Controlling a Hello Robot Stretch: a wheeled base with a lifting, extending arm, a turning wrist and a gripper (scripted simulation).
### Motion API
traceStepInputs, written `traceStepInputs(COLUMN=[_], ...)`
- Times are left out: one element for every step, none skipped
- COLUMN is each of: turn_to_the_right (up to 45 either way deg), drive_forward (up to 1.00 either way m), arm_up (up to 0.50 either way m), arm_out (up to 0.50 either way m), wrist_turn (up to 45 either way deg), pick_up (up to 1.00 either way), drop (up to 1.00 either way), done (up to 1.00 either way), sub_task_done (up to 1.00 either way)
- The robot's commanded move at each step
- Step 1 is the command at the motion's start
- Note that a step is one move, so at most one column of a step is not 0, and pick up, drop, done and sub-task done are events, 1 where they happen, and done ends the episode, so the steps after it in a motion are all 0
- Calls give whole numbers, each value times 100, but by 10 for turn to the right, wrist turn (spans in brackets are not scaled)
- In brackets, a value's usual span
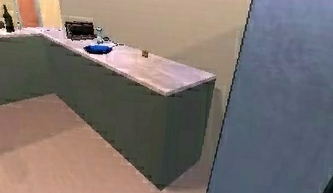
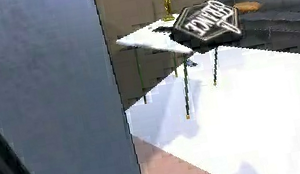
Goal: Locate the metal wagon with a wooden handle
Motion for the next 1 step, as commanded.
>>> traceStepInputs(turn_to_the_right=[420], drive_forward=[0], arm_up=[0], arm_out=[0], wrist_turn=[0], pick_up=[0], drop=[0], done=[0], sub_task_done=[0])
